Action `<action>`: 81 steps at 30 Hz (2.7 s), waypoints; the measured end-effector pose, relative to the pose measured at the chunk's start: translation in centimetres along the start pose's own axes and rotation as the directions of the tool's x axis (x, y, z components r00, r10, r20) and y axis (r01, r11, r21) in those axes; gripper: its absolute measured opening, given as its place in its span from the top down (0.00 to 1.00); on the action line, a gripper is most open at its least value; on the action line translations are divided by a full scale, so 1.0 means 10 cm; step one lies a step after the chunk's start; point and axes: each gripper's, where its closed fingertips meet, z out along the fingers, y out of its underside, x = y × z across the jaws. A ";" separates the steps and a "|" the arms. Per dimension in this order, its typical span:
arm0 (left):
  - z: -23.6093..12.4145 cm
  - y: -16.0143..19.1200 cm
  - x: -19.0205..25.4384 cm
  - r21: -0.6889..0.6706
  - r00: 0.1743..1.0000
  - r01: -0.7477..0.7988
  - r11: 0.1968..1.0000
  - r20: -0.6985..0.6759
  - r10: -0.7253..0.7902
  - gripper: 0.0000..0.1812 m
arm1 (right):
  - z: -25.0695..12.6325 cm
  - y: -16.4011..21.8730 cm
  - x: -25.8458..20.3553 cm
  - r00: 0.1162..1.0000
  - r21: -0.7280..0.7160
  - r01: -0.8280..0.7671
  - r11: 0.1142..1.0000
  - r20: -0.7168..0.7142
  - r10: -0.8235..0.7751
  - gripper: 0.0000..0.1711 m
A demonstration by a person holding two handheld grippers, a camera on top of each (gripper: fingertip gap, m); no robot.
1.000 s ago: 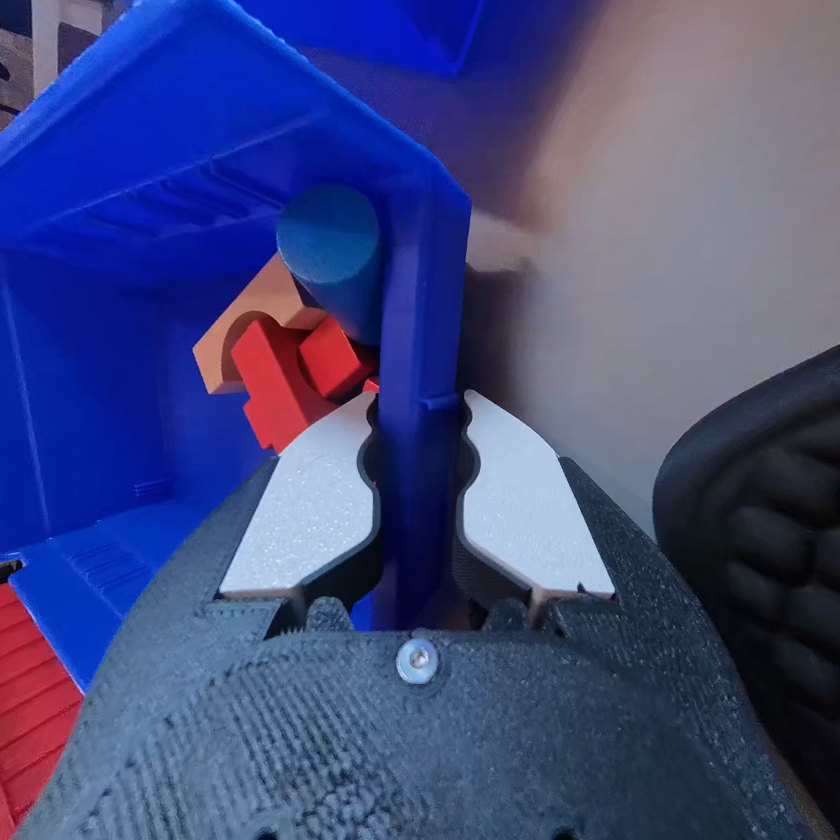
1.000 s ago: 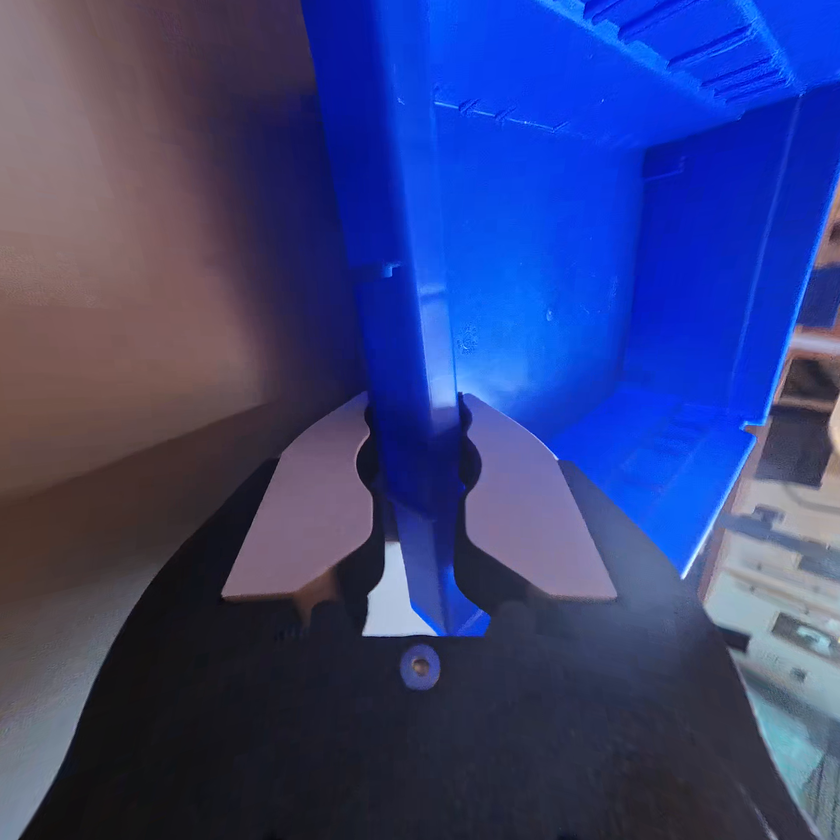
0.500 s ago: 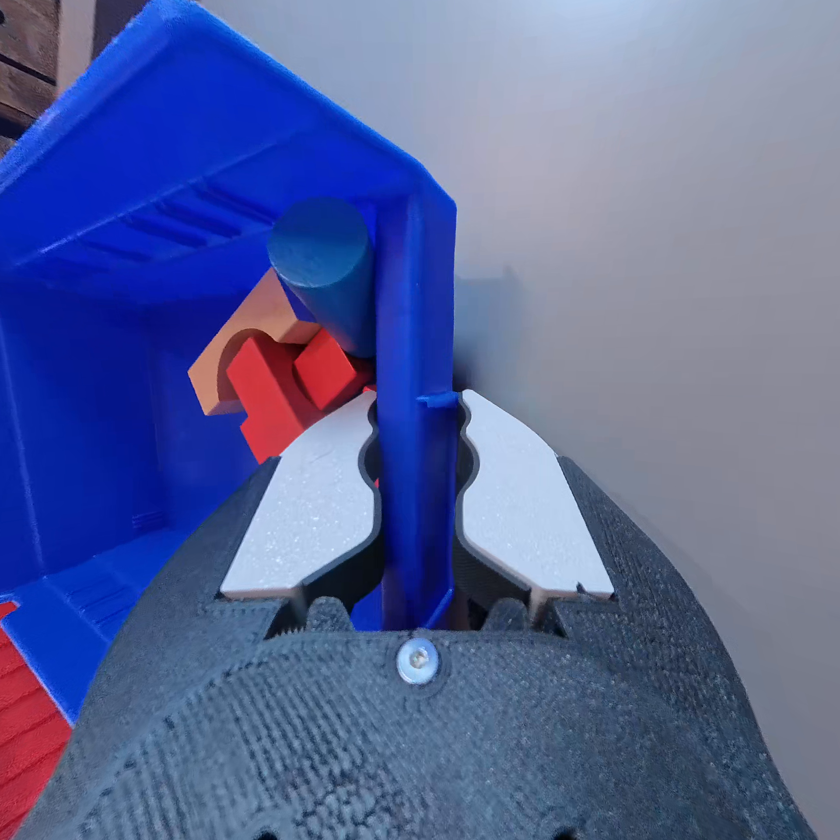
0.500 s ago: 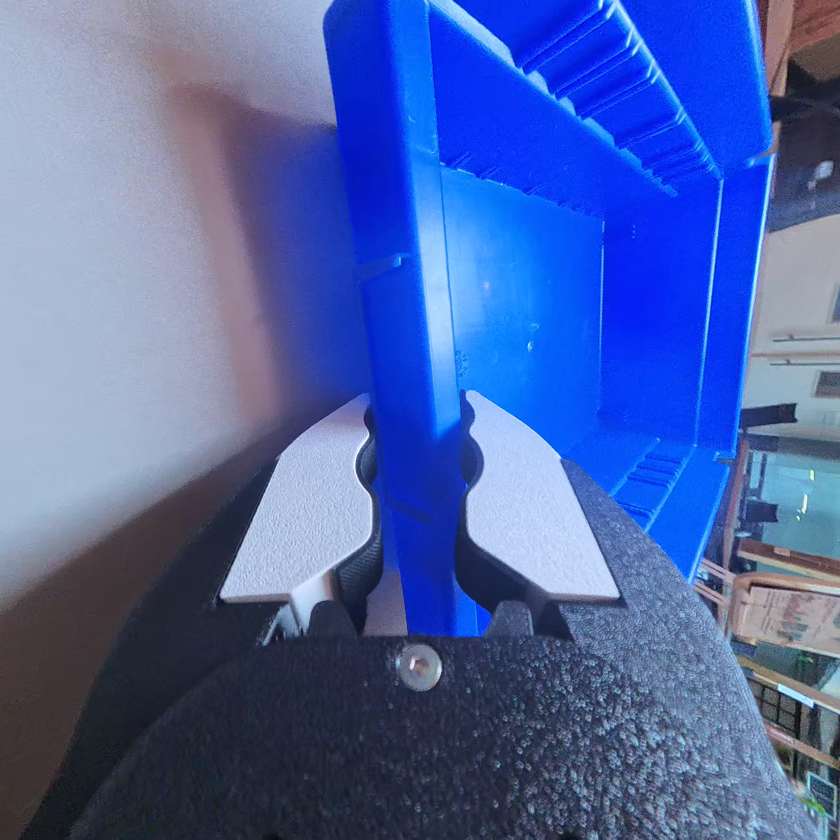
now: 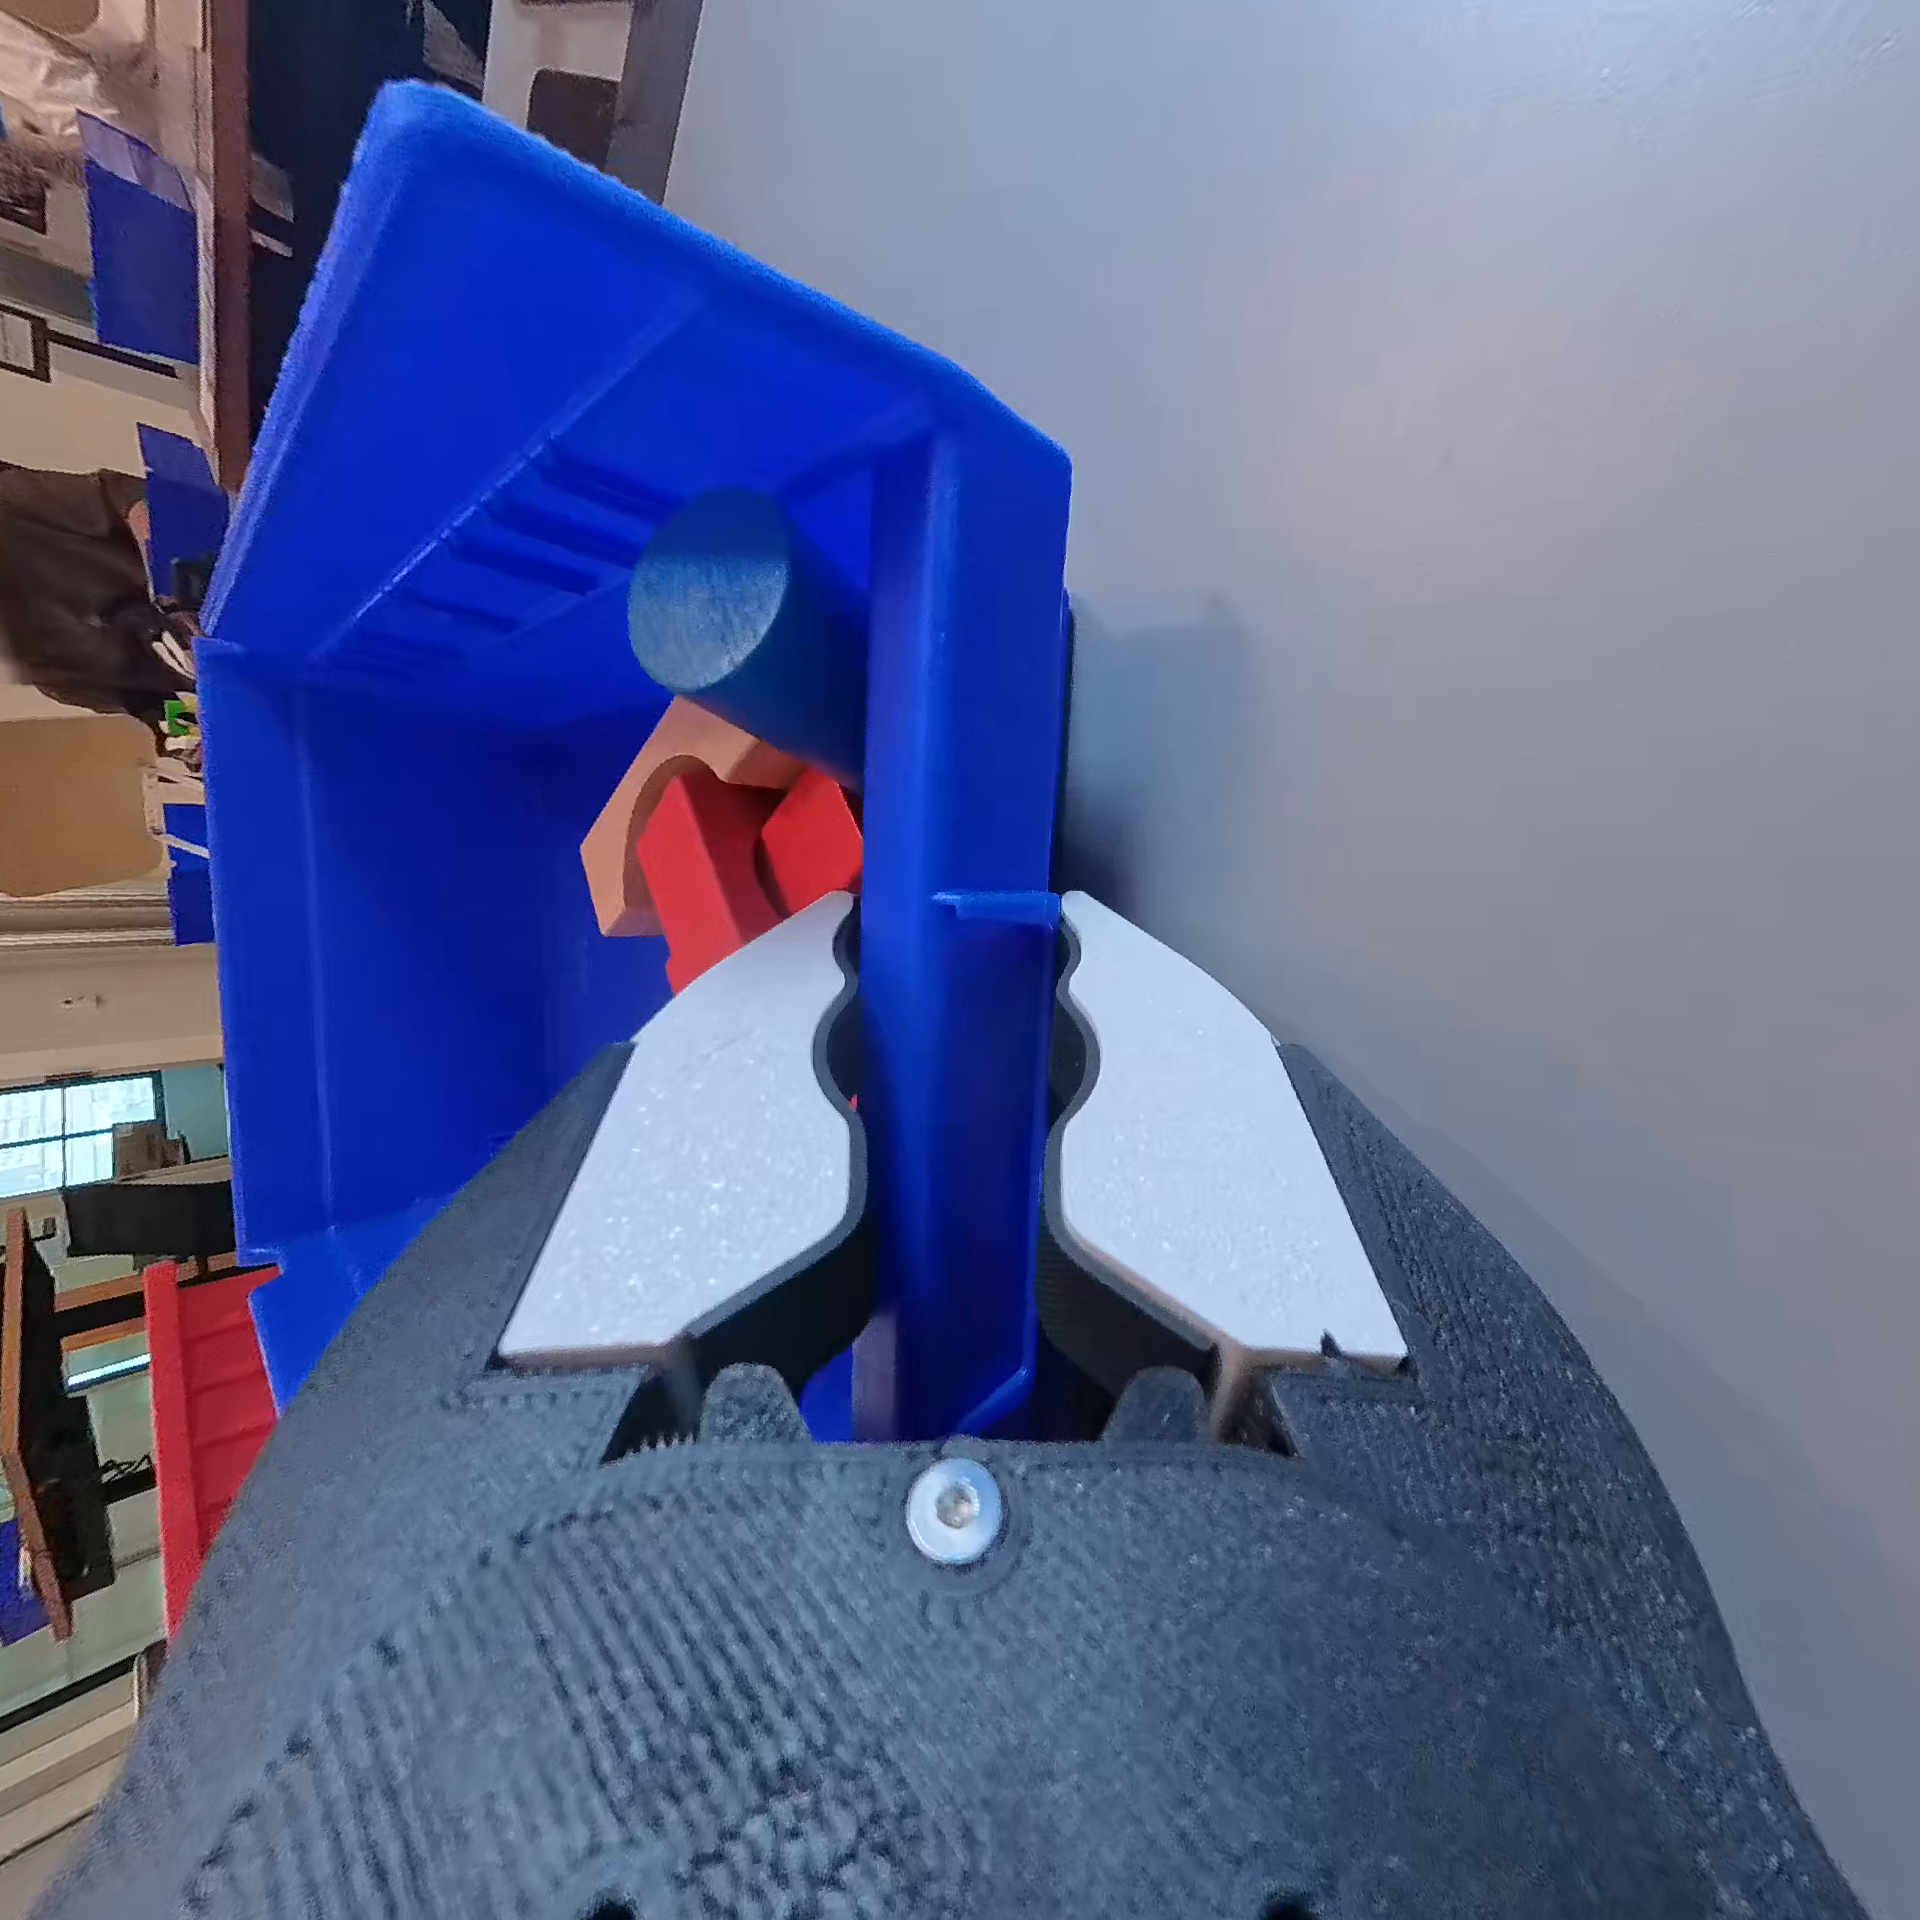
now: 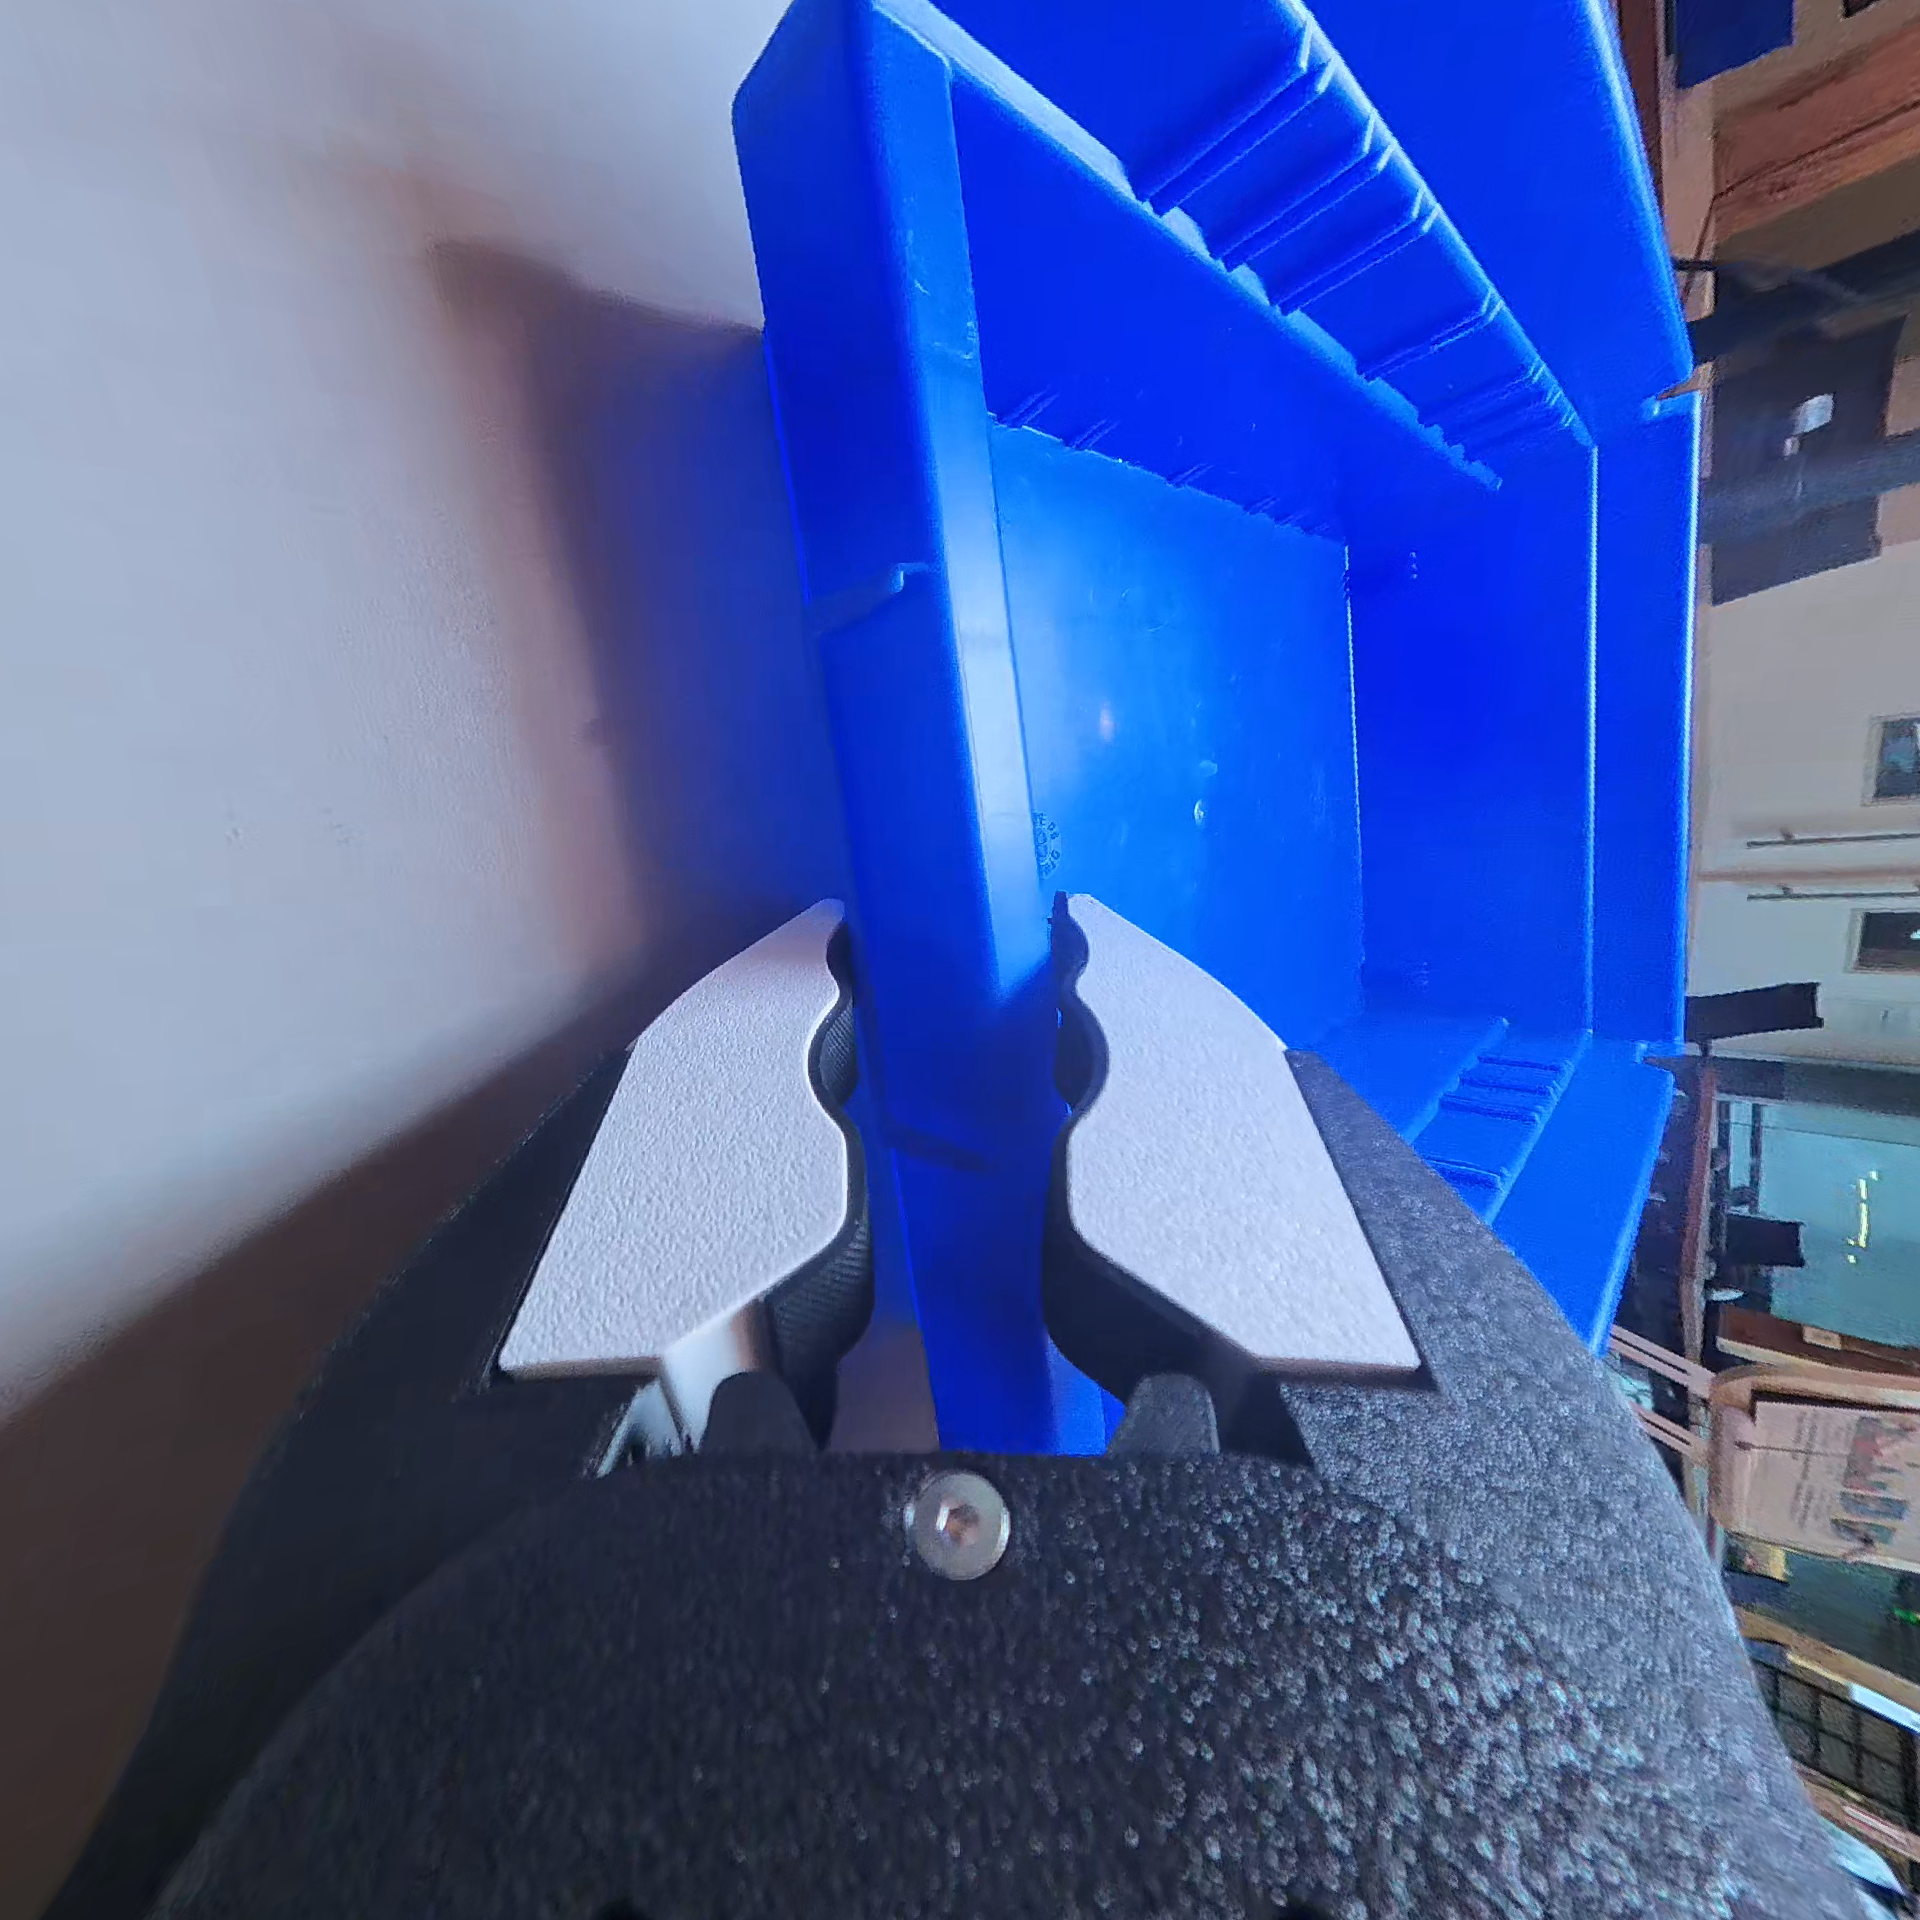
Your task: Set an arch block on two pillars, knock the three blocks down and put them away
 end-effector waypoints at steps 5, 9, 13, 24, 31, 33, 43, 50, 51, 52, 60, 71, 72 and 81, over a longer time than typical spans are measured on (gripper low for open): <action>-0.01 0.03 0.00 0.006 1.000 0.013 1.000 0.001 -0.013 0.81 | -0.02 0.03 0.00 1.000 0.004 -0.016 1.000 0.011 0.016 0.78; -0.05 0.06 0.02 -0.007 0.999 0.025 1.000 -0.020 -0.025 0.81 | -0.11 -0.14 -0.02 0.996 0.077 -0.078 0.994 0.040 0.075 0.77; -0.07 0.05 0.04 0.020 0.996 0.066 0.998 -0.057 -0.065 0.81 | -0.17 -0.24 -0.05 0.985 0.106 -0.157 0.982 0.083 0.149 0.77; -0.05 0.04 0.03 0.028 0.999 0.037 0.999 -0.022 -0.036 0.81 | -0.08 -0.21 0.00 0.993 0.092 -0.119 0.989 0.015 0.118 0.75; -0.15 -0.15 -0.01 0.144 0.991 0.128 0.981 -0.046 -0.123 0.78 | -0.24 -0.42 0.11 0.930 0.230 -0.366 0.902 0.122 0.346 0.72; -0.28 -0.31 -0.06 0.264 0.975 0.218 0.939 -0.109 -0.196 0.78 | -0.37 -0.49 0.24 0.911 0.291 -0.413 0.863 0.115 0.397 0.72; -0.56 -0.29 -0.74 0.479 0.813 0.522 0.705 -0.029 -0.582 0.82 | -0.63 -0.62 0.43 0.873 0.391 -0.475 0.788 0.096 0.479 0.79; -0.78 -0.18 -1.05 0.542 0.730 0.571 0.617 0.010 -0.684 0.83 | -0.67 -0.91 0.15 0.930 0.475 -0.360 0.803 0.110 0.352 0.82; -0.78 -0.18 -1.08 0.537 0.727 0.578 0.614 0.002 -0.686 0.83 | -0.66 -0.95 0.10 0.933 0.480 -0.353 0.803 0.121 0.338 0.82; -0.76 -0.19 -1.09 0.511 0.740 0.581 0.634 -0.007 -0.673 0.83 | -0.65 -0.98 0.05 0.938 0.481 -0.343 0.807 0.130 0.321 0.82; -0.29 -0.28 -1.03 0.163 0.861 0.502 0.849 -0.180 -0.475 0.84 | -0.61 -1.02 -0.13 0.956 0.477 -0.295 0.828 0.148 0.255 0.86; -0.06 -0.29 -0.61 -0.082 0.764 0.375 0.923 -0.536 -0.358 0.78 | -0.58 -0.98 -0.16 0.955 0.474 -0.293 0.830 0.175 0.238 0.89; -0.06 -0.31 -0.56 -0.071 0.764 0.366 0.928 -0.547 -0.344 0.78 | -0.57 -0.98 -0.17 0.956 0.473 -0.292 0.832 0.179 0.234 0.89; 0.06 -0.34 -0.38 -0.109 0.799 0.258 0.960 -0.535 -0.276 0.84 | -0.57 -0.98 -0.21 0.966 0.469 -0.256 0.845 0.166 0.200 0.90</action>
